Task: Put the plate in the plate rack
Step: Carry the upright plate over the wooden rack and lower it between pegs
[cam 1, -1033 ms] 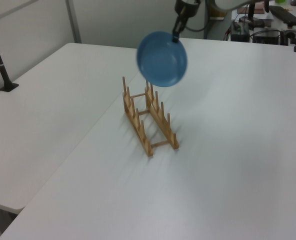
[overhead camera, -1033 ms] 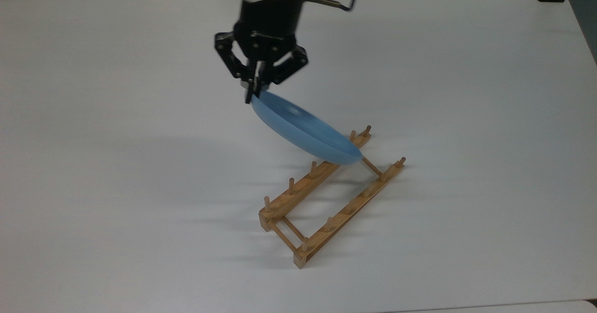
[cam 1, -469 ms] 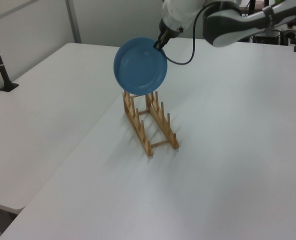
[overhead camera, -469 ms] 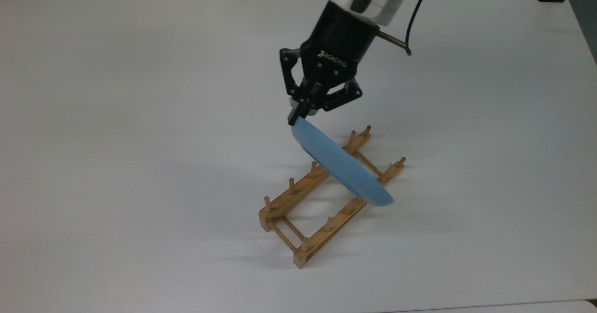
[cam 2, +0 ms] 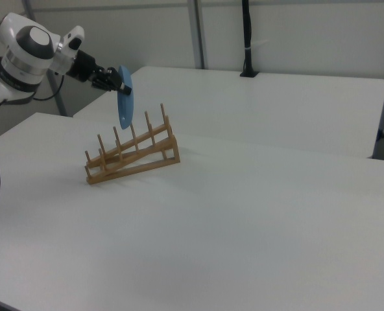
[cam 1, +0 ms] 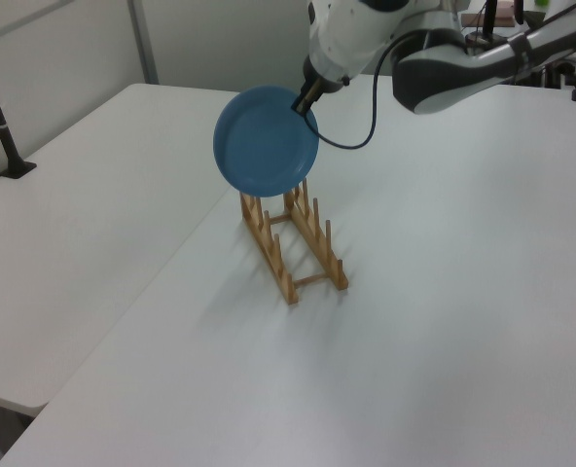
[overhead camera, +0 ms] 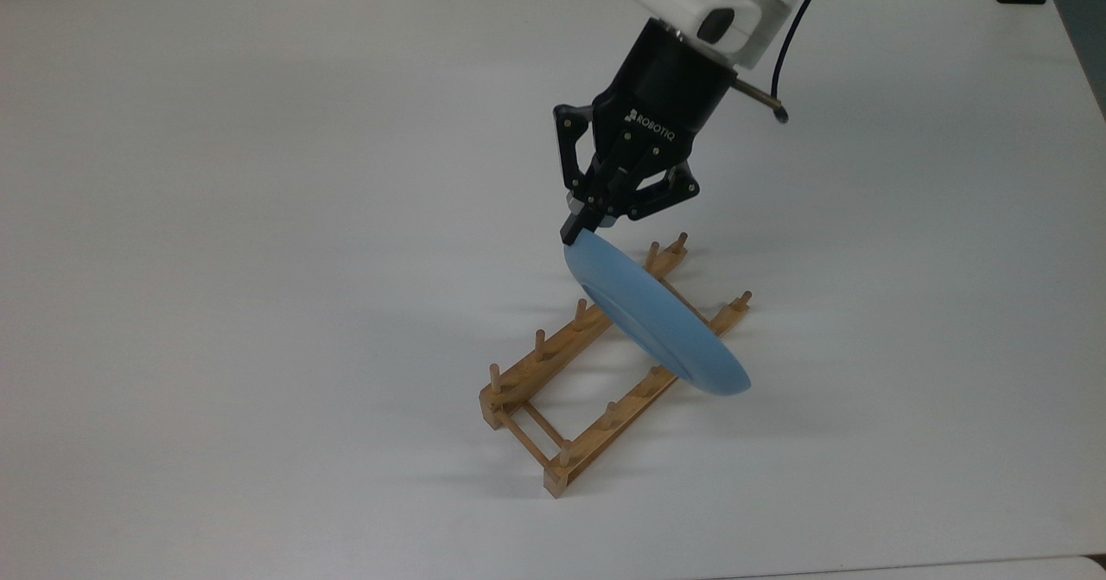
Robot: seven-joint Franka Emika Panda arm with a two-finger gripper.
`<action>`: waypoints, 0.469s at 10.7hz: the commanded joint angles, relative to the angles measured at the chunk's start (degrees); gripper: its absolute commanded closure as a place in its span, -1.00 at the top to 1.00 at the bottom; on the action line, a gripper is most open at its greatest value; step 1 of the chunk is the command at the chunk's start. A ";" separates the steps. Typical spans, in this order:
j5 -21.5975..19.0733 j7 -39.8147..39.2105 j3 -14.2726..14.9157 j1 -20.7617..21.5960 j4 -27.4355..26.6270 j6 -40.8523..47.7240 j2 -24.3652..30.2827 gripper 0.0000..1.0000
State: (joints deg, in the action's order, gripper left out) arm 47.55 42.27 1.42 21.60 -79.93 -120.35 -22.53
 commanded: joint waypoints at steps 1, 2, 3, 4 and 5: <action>1.75 2.29 0.61 1.15 -2.50 -1.03 -0.05 -1.00; 1.93 2.29 0.61 2.12 -3.82 -1.03 -0.05 -1.00; 2.02 2.29 0.61 2.30 -4.61 -0.94 -0.05 -1.00; 2.02 2.29 0.61 2.39 -4.97 -0.86 -0.05 -1.00; 2.10 2.29 0.61 2.74 -5.49 -0.86 -0.23 -1.00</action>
State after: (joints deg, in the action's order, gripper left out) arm 48.24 43.19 1.41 23.22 -82.84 -120.35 -23.73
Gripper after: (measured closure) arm 0.952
